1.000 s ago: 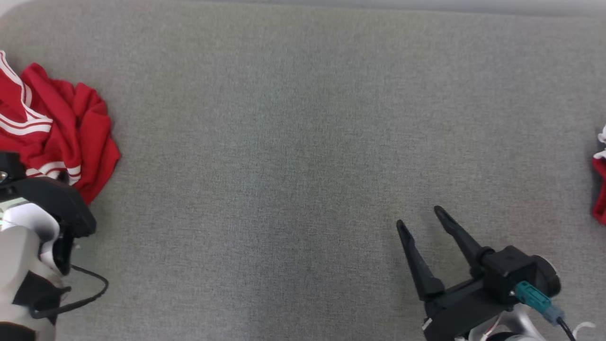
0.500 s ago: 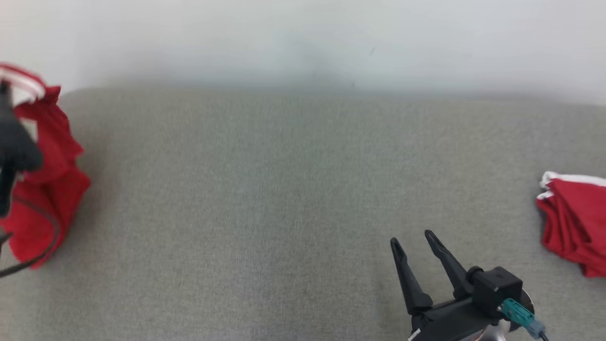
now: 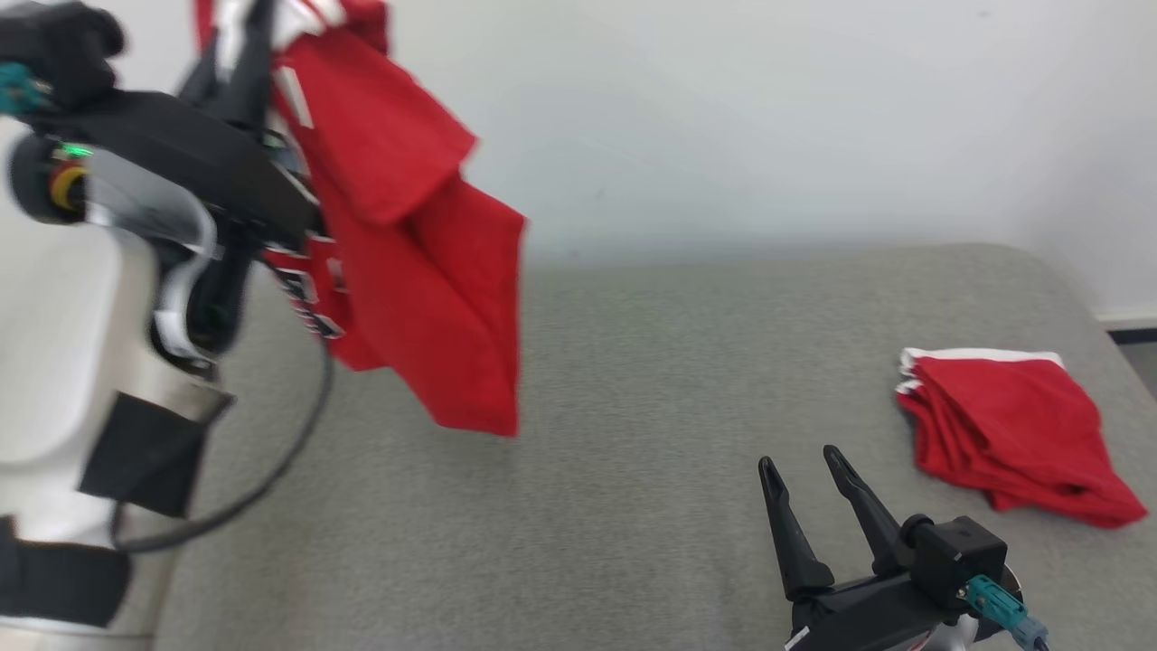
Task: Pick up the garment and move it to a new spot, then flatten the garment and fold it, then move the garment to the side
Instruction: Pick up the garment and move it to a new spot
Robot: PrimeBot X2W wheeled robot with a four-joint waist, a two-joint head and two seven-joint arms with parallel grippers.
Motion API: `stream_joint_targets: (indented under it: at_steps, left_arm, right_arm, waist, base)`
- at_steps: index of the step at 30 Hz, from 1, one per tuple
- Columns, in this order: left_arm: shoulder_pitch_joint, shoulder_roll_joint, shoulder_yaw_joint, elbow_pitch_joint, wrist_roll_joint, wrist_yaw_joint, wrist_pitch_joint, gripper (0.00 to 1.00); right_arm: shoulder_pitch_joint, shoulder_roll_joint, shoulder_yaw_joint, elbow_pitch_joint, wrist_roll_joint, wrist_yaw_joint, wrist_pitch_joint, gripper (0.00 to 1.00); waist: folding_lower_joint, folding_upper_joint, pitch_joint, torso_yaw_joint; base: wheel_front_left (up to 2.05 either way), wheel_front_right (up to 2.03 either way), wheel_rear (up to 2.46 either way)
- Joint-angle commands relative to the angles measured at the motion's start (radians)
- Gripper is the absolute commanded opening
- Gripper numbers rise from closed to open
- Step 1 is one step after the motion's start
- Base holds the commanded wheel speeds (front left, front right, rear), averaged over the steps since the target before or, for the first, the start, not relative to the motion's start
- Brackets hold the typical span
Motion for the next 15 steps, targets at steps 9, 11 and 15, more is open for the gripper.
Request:
stream_joint_targets:
  at_steps: [9,11,15]
  left_arm:
    - [0.164,-0.118,-0.083,-0.123,-0.021,0.024,0.003,0.0]
    - [0.21,-0.126,-0.109,-0.114,-0.008,0.032,-0.002,0.0]
    - [0.3,-0.112,-0.178,-0.047,0.056,0.04,-0.014,0.0]
  right_arm:
    - [-0.007,0.0,0.009,-0.018,-0.002,-0.002,0.013,1.0]
    - [-0.008,0.0,0.009,-0.014,0.002,-0.002,0.012,1.0]
    - [-0.011,0.0,0.017,-0.015,0.009,-0.002,0.007,1.0]
  waist:
    - [0.0003,0.0002,0.011,-0.197]
    - [0.0003,0.0002,0.021,-0.214]
    - [0.0003,0.0002,0.04,-0.234]
  base:
    - [0.0,0.0,0.0]
    - [0.0,0.0,0.0]
    - [0.0,0.0,0.0]
